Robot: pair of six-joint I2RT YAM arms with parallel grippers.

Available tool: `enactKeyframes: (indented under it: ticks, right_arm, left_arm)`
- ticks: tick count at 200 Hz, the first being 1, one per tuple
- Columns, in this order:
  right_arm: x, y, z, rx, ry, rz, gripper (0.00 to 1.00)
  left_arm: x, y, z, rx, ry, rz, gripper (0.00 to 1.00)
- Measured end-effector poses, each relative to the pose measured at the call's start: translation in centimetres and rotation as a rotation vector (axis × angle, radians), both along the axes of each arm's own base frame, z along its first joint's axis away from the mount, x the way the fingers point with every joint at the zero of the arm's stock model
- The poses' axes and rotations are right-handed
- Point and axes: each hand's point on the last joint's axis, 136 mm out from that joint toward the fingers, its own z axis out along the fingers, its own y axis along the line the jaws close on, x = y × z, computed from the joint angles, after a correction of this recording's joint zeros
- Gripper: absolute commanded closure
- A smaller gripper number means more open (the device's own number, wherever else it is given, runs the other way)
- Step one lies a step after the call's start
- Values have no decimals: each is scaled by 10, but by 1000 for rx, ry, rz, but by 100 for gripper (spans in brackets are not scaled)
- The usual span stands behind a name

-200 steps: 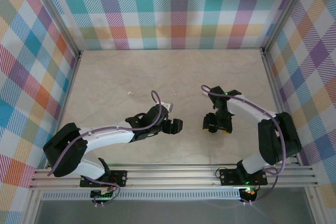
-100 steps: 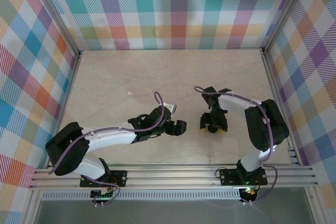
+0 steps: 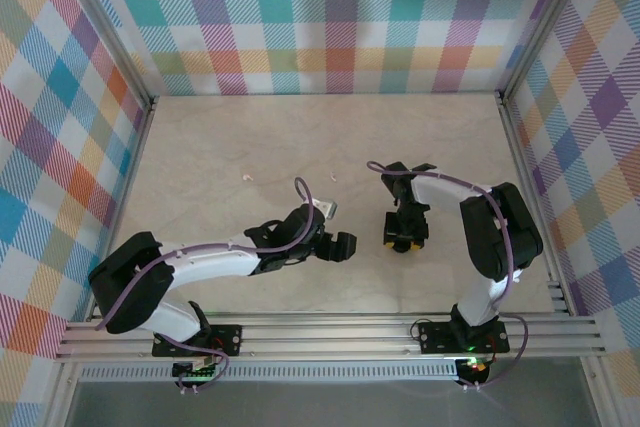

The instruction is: Insert the wireless bluetooth earbuds into the charging case

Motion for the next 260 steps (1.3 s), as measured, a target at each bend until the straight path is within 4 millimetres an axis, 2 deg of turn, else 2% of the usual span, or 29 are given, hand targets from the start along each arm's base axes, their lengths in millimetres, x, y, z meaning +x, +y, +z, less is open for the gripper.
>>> enactKeyframes:
  ticks: [25, 47, 60, 90, 101, 122, 145, 187, 227, 260]
  right_arm:
    - [8, 16, 10, 85, -44, -41, 54]
    - [19, 37, 39, 214, -132, -89, 55]
    - [24, 49, 61, 298, -190, -114, 56]
    - [29, 68, 110, 460, -288, -156, 57]
    - [30, 74, 124, 505, -308, -169, 57]
    - [33, 86, 153, 601, -351, -193, 58]
    - [30, 97, 176, 671, -371, -203, 58]
    - [19, 112, 198, 734, -383, -200, 58]
    - [17, 115, 202, 749, -379, -215, 58]
    - [16, 115, 206, 763, -381, -225, 57]
  left_arm:
    - [-6, 9, 3, -17, -30, -13, 9]
    - [-9, 13, 20, -67, -91, -28, 10]
    - [-9, 13, 40, -109, -147, -43, 10]
    - [-10, 13, 99, -250, -342, -86, 11]
    - [-12, 15, 114, -290, -412, -101, 11]
    - [-14, 15, 124, -301, -487, -132, 12]
    - [-14, 9, 128, -295, -510, -160, 14]
    - [-3, -14, 136, -380, -486, -151, 21]
    - [6, -38, 137, -469, -441, -145, 29]
    - [10, -43, 145, -522, -439, -124, 43]
